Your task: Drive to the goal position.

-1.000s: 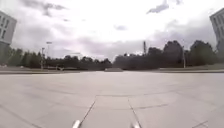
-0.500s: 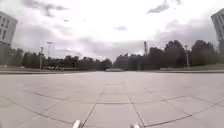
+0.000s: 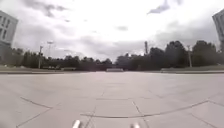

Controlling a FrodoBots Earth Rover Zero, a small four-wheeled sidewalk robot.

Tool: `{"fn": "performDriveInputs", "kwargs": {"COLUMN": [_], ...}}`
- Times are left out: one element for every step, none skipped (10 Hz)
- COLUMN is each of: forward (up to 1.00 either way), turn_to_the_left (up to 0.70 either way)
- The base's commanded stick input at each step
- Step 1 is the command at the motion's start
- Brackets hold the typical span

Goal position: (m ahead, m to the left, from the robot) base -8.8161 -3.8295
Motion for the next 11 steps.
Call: {"fn": "performDriveInputs", "kwargs": {"forward": [1.00, 1.00, 1.00, 1.00, 1.00, 1.00, 1.00, 1.00, 1.00, 1.00, 1.00], "turn_to_the_left": [0.00, 0.00, 0.00, 0.00, 0.00, 0.00, 0.00, 0.00, 0.00, 0.00, 0.00]}}
